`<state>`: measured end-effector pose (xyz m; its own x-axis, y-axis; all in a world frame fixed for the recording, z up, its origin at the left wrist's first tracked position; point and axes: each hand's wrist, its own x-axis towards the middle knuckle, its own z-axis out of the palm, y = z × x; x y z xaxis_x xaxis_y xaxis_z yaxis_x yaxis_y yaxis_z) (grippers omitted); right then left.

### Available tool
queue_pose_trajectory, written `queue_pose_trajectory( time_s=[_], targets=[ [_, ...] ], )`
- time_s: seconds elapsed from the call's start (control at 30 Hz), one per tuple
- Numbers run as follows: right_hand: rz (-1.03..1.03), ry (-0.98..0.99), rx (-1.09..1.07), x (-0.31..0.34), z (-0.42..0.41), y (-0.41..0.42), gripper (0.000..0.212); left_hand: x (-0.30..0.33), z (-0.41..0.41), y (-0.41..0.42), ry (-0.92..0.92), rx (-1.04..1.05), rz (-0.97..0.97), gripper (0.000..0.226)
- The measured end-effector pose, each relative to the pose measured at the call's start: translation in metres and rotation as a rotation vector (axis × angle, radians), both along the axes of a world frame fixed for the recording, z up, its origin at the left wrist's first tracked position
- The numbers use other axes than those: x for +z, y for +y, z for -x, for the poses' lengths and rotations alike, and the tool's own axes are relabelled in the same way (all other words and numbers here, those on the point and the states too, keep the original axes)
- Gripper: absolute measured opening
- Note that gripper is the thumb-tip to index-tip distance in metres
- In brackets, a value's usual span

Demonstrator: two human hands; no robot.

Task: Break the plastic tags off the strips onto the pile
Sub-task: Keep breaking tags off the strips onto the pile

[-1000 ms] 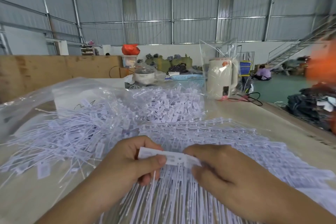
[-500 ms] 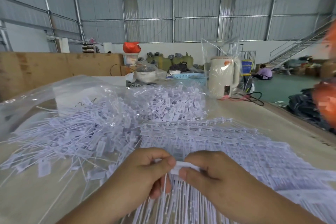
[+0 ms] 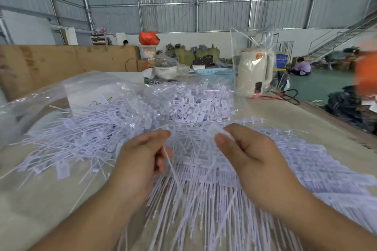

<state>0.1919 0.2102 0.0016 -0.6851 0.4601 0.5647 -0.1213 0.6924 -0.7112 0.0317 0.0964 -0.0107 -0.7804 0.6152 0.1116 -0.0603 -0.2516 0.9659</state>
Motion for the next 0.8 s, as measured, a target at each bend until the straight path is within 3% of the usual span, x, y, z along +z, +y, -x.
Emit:
queue_pose_trajectory(
  time_s=[0.07,0.13,0.3,0.6,0.7,0.8],
  targets=[
    [0.034,-0.111,0.135,-0.003,-0.003,0.002,0.013,0.001,-0.005,-0.002,0.293,-0.124,0.096,0.013],
    [0.060,-0.203,0.243,-0.009,-0.002,0.003,0.018,0.000,-0.015,-0.001,0.436,-0.259,0.119,0.016],
    [0.038,-0.218,0.331,-0.015,0.002,0.006,0.025,0.001,-0.009,-0.001,0.419,-0.344,0.173,0.030],
    [0.144,-0.163,0.406,-0.021,0.005,0.009,0.026,-0.002,-0.008,0.000,0.433,-0.280,0.180,0.026],
    [0.129,-0.163,0.363,-0.021,0.006,0.007,0.033,-0.002,-0.011,-0.001,0.382,-0.379,0.122,0.026],
    [0.158,-0.149,0.350,-0.021,0.007,0.003,0.040,-0.004,-0.014,-0.003,0.384,-0.492,0.077,0.040]
  ],
)
